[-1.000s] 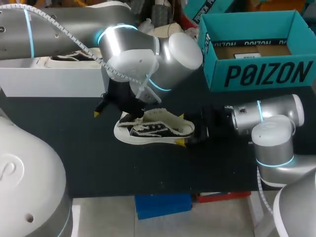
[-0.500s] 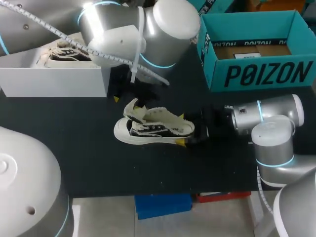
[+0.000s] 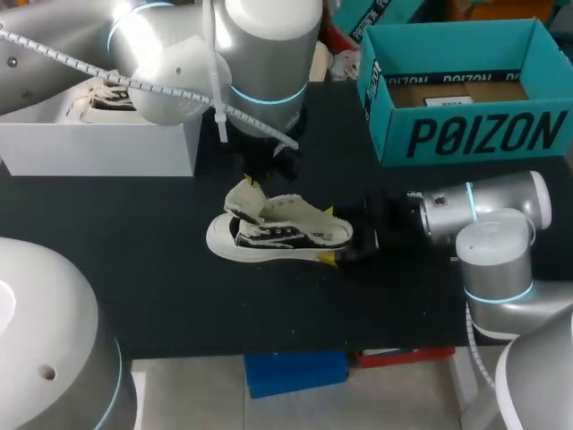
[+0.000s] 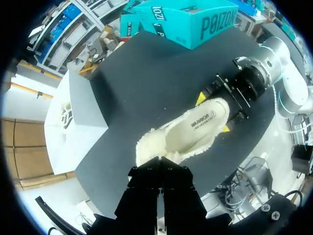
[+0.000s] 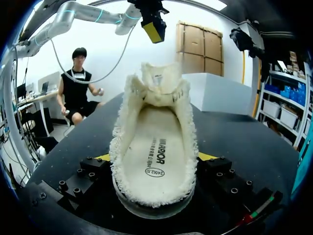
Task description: Take the shoe out of the shoebox, open the shoe tongue, remove and reinsert the insole, then place the shoe into the shoebox
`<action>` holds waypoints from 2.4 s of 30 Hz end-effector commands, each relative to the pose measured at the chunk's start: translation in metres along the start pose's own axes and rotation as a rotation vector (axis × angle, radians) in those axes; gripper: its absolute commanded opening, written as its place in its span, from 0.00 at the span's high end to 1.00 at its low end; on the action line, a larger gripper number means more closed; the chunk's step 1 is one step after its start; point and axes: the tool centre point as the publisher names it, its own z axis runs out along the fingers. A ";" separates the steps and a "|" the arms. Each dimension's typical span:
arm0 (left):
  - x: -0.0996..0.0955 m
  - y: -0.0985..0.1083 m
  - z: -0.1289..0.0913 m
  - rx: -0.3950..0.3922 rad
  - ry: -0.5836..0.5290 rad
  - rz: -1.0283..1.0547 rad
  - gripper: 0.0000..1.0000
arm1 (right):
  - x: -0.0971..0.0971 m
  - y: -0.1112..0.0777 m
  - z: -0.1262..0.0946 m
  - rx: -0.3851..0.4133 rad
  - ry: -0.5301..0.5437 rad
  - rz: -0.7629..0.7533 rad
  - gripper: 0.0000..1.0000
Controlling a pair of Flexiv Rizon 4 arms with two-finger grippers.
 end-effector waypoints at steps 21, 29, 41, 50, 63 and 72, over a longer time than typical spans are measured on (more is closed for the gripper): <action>0.007 -0.007 0.007 -0.040 0.523 0.961 1.00 | 0.000 -0.001 0.001 0.000 -0.002 0.001 1.00; 0.016 -0.017 0.032 -0.073 0.592 1.038 1.00 | 0.000 -0.001 0.001 0.000 -0.002 0.001 1.00; 0.034 -0.031 0.060 -0.091 0.636 1.013 1.00 | 0.000 -0.001 0.001 0.000 -0.002 0.001 1.00; 0.048 -0.028 0.086 -0.096 0.663 0.969 1.00 | 0.000 -0.001 0.001 0.000 -0.002 0.001 1.00; 0.058 -0.015 0.116 -0.080 0.679 0.967 1.00 | 0.000 -0.001 0.001 0.000 -0.002 0.001 1.00; 0.072 -0.010 0.128 -0.043 0.672 0.953 1.00 | 0.000 -0.001 0.001 0.000 -0.002 0.001 1.00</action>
